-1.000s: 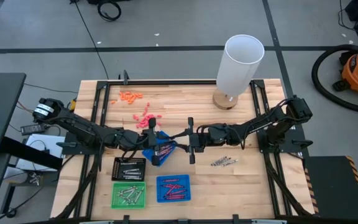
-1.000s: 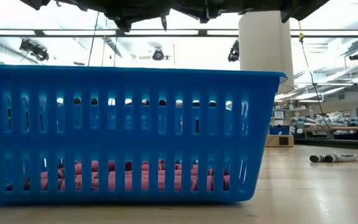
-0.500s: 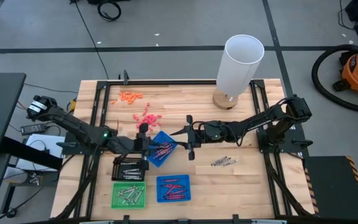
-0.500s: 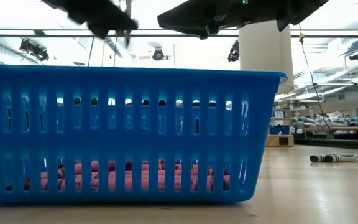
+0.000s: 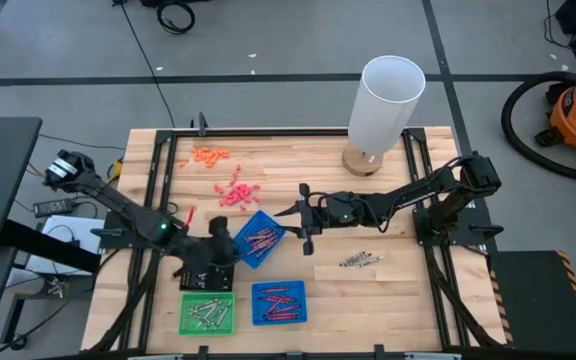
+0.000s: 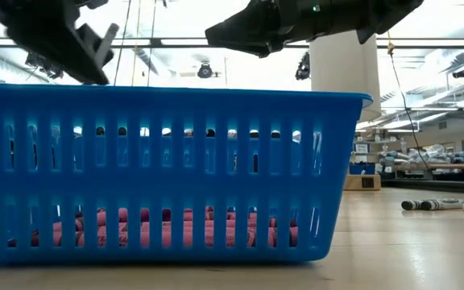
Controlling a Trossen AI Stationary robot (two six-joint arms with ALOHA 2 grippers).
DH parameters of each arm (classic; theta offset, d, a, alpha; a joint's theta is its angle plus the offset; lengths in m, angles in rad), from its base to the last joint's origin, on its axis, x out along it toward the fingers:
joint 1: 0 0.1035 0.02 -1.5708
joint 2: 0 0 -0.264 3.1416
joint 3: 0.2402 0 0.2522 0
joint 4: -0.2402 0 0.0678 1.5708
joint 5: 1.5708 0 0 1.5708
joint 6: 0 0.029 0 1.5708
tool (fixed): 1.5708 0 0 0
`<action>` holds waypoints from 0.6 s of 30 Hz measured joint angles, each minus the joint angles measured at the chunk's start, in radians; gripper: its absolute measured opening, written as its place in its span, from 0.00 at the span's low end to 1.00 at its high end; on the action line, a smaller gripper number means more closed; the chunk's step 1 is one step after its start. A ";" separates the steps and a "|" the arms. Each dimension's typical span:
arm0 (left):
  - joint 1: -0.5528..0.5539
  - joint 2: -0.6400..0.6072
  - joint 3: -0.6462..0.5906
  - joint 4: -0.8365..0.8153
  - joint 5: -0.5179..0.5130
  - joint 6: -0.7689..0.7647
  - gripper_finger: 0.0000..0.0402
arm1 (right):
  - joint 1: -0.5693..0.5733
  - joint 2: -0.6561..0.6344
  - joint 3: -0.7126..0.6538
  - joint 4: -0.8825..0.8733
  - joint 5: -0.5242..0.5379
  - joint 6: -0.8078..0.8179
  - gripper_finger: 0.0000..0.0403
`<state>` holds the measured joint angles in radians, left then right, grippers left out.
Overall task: Sort crayons
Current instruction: Put the black crayon into the black bin
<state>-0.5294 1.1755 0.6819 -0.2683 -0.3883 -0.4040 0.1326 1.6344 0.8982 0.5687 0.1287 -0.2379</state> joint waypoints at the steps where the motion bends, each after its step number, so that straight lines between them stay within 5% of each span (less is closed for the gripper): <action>1: -0.009 0.000 0.000 -0.016 0.001 -0.022 0.10 | 0.000 0.000 0.000 0.000 0.000 0.000 0.35; 18: -0.137 0.001 0.000 -0.260 0.122 -0.350 0.10 | 0.000 0.000 0.000 0.000 0.000 0.000 0.35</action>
<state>-0.6661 1.1763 0.6815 -0.5287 -0.2665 -0.7540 0.1326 1.6341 0.8982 0.5690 0.1284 -0.2380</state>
